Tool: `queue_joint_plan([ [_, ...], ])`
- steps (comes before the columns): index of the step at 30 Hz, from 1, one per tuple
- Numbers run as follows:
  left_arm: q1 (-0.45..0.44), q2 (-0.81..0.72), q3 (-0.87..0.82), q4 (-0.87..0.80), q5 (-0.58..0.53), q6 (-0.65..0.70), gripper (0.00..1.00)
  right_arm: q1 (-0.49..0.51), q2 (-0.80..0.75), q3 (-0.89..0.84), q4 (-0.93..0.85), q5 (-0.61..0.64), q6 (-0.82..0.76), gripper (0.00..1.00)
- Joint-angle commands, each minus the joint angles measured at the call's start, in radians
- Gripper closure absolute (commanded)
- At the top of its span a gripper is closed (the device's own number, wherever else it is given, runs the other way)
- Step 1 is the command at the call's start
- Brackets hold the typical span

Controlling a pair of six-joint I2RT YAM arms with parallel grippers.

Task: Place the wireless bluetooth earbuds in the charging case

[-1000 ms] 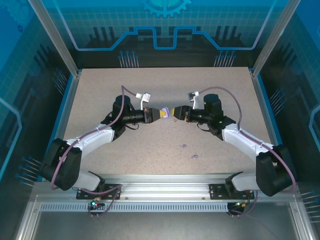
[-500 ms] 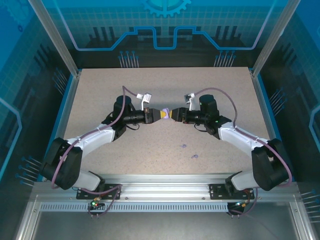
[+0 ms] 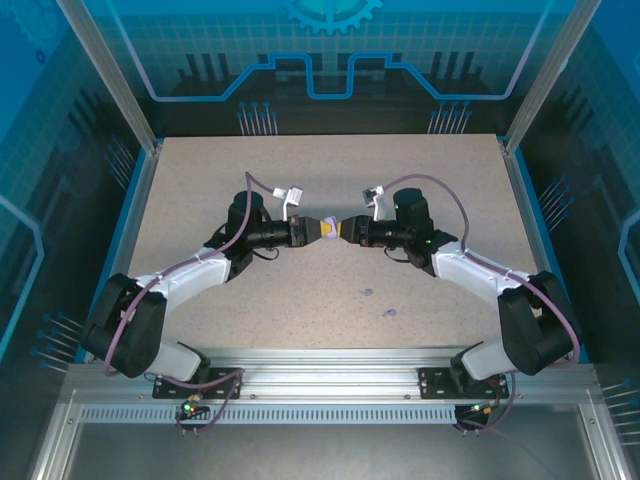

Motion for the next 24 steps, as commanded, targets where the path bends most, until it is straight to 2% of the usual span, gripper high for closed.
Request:
queue_joint_plan([
  [1,-0.013,-0.004,0.028,0.040,0.026,0.001,1.00,0.025,0.015,0.035,0.013,-0.020,-0.008,0.72],
  [4,-0.013,-0.004,0.027,0.043,0.026,0.003,1.00,0.027,0.016,0.035,0.014,-0.027,-0.009,0.79],
  [7,-0.012,-0.005,0.027,0.046,0.022,0.001,1.00,0.029,0.015,0.030,0.016,-0.033,-0.007,0.80],
  [14,-0.012,-0.006,0.026,0.051,0.023,-0.004,1.00,0.028,0.018,0.030,0.019,-0.039,-0.006,0.90],
  [16,-0.012,-0.008,0.026,0.051,0.022,-0.002,1.00,0.028,0.022,0.037,0.015,-0.038,-0.007,1.00],
  [23,-0.015,-0.012,0.025,0.042,0.014,-0.002,1.00,0.028,0.021,0.048,-0.013,-0.031,-0.016,1.00],
  [24,-0.014,-0.013,0.025,0.032,0.002,0.000,0.91,0.028,0.017,0.070,-0.028,-0.024,-0.024,1.00],
])
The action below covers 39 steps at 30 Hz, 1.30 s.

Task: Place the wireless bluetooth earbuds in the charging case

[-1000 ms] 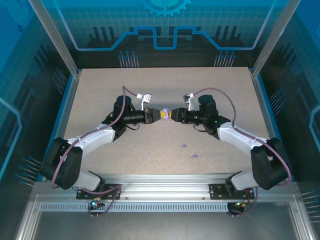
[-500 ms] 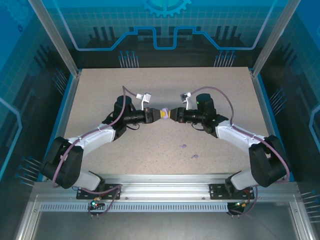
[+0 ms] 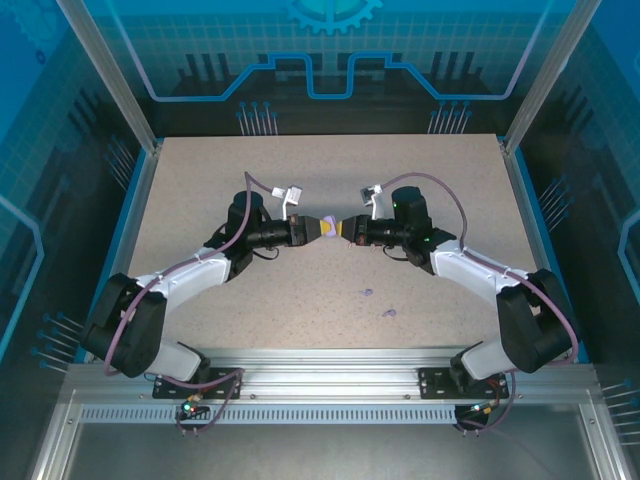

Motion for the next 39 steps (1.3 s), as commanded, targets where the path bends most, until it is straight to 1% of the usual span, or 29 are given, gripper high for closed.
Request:
queue_joint_plan([
  [1,-0.015,-0.016,0.024,0.022,0.007,0.003,0.75,0.023,0.005,0.067,-0.040,-0.006,-0.026,1.00],
  [2,-0.015,-0.020,0.023,0.012,-0.009,0.007,0.60,0.023,0.001,0.077,-0.067,0.006,-0.040,1.00],
  [4,-0.015,-0.034,0.028,-0.024,-0.039,0.026,0.37,0.018,-0.004,0.103,-0.134,0.033,-0.079,1.00],
  [6,-0.011,-0.048,0.048,-0.085,-0.055,0.061,0.25,0.008,-0.002,0.135,-0.197,0.042,-0.123,1.00],
  [8,0.001,-0.066,0.075,-0.155,-0.055,0.106,0.18,-0.011,0.003,0.171,-0.260,0.039,-0.173,1.00],
  [11,0.030,-0.095,0.125,-0.268,-0.042,0.172,0.11,-0.033,0.013,0.237,-0.386,0.059,-0.290,1.00],
  [14,0.062,-0.089,0.204,-0.400,0.002,0.253,0.04,-0.049,0.035,0.309,-0.511,0.076,-0.431,1.00],
  [18,0.073,-0.013,0.368,-0.646,0.066,0.409,0.01,-0.051,0.076,0.367,-0.620,0.114,-0.598,1.00],
  [22,0.073,0.100,0.538,-0.895,0.140,0.554,0.01,-0.055,0.096,0.364,-0.656,0.116,-0.700,1.00],
  [25,0.073,0.171,0.622,-1.016,0.186,0.631,0.01,-0.060,0.111,0.345,-0.659,0.072,-0.746,1.00],
  [28,0.073,0.246,0.690,-1.145,0.224,0.698,0.01,-0.064,0.117,0.307,-0.634,0.053,-0.756,1.00],
  [31,0.073,0.303,0.722,-1.224,0.249,0.742,0.02,-0.066,0.109,0.272,-0.607,0.049,-0.754,1.00],
  [33,0.073,0.334,0.731,-1.243,0.272,0.755,0.04,-0.066,0.100,0.255,-0.597,0.043,-0.758,1.00],
  [36,0.071,0.360,0.731,-1.239,0.295,0.752,0.09,-0.067,0.088,0.234,-0.582,0.046,-0.758,1.00],
  [39,0.067,0.377,0.712,-1.191,0.315,0.721,0.14,-0.067,0.083,0.228,-0.576,0.030,-0.757,1.00],
])
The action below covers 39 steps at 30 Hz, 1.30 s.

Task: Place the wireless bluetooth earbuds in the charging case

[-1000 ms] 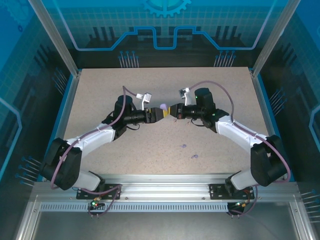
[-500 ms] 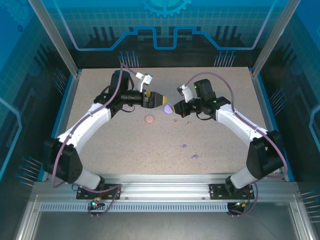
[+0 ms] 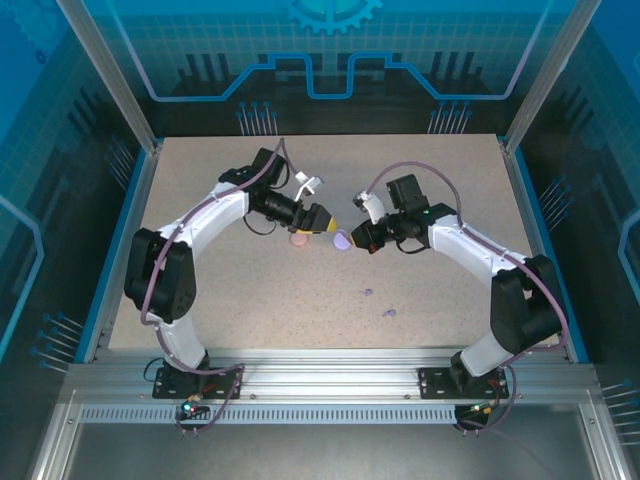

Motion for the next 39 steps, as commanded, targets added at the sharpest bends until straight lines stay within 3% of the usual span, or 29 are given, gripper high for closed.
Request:
queue_joint_plan([
  [1,-0.008,0.017,0.018,-0.007,0.076,0.004,0.17,-0.013,-0.024,-0.011,0.028,-0.045,-0.017,1.00],
  [9,-0.047,0.062,0.009,0.049,0.067,-0.024,0.24,-0.012,-0.042,0.012,0.025,-0.071,-0.009,1.00],
  [16,-0.058,0.068,-0.003,0.090,0.083,-0.049,0.39,-0.008,-0.053,0.023,0.026,-0.069,-0.001,1.00],
  [39,-0.071,0.099,-0.006,0.036,0.151,-0.007,0.53,-0.008,-0.056,0.040,0.021,-0.055,0.003,1.00],
])
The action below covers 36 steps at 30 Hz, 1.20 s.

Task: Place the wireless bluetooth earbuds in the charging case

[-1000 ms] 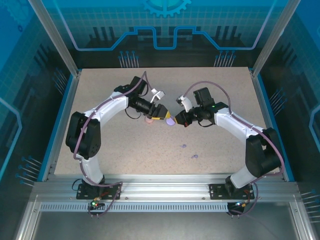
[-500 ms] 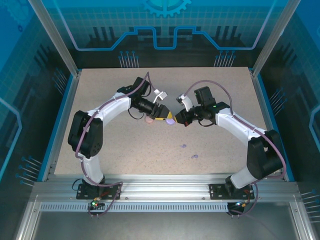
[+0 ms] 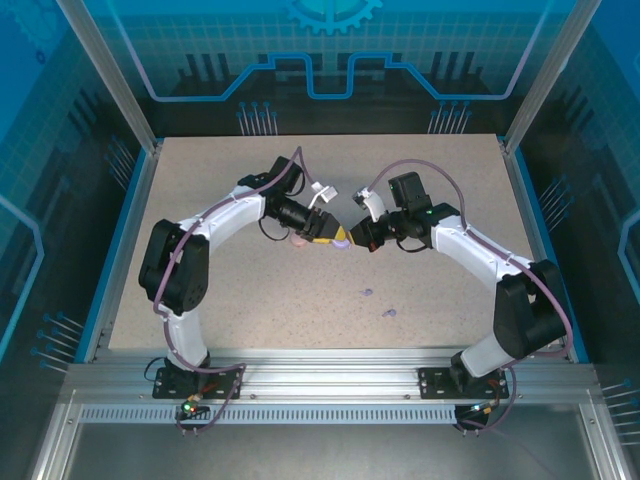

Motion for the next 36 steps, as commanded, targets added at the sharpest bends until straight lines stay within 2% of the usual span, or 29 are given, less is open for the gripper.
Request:
queue_joint_plan([
  [1,-0.006,0.017,-0.005,-0.030,0.044,0.034,0.53,-0.008,-0.025,0.032,0.007,-0.011,0.002,1.00],
  [25,-0.009,0.026,-0.003,-0.051,0.064,0.051,0.72,-0.008,-0.022,0.039,0.010,-0.003,0.010,1.00],
  [29,-0.012,0.026,-0.004,-0.046,0.058,0.051,0.80,-0.009,-0.024,0.041,0.011,-0.003,0.017,1.00],
  [30,-0.010,0.025,-0.005,-0.044,0.055,0.050,0.85,-0.008,-0.026,0.043,0.011,-0.001,0.024,1.00],
  [32,-0.010,0.017,-0.009,-0.026,0.046,0.040,0.98,-0.009,-0.034,0.059,-0.004,0.017,0.050,0.91],
  [36,-0.009,-0.010,-0.027,0.029,0.000,0.016,1.00,-0.011,-0.101,0.080,-0.026,0.035,0.117,0.61],
])
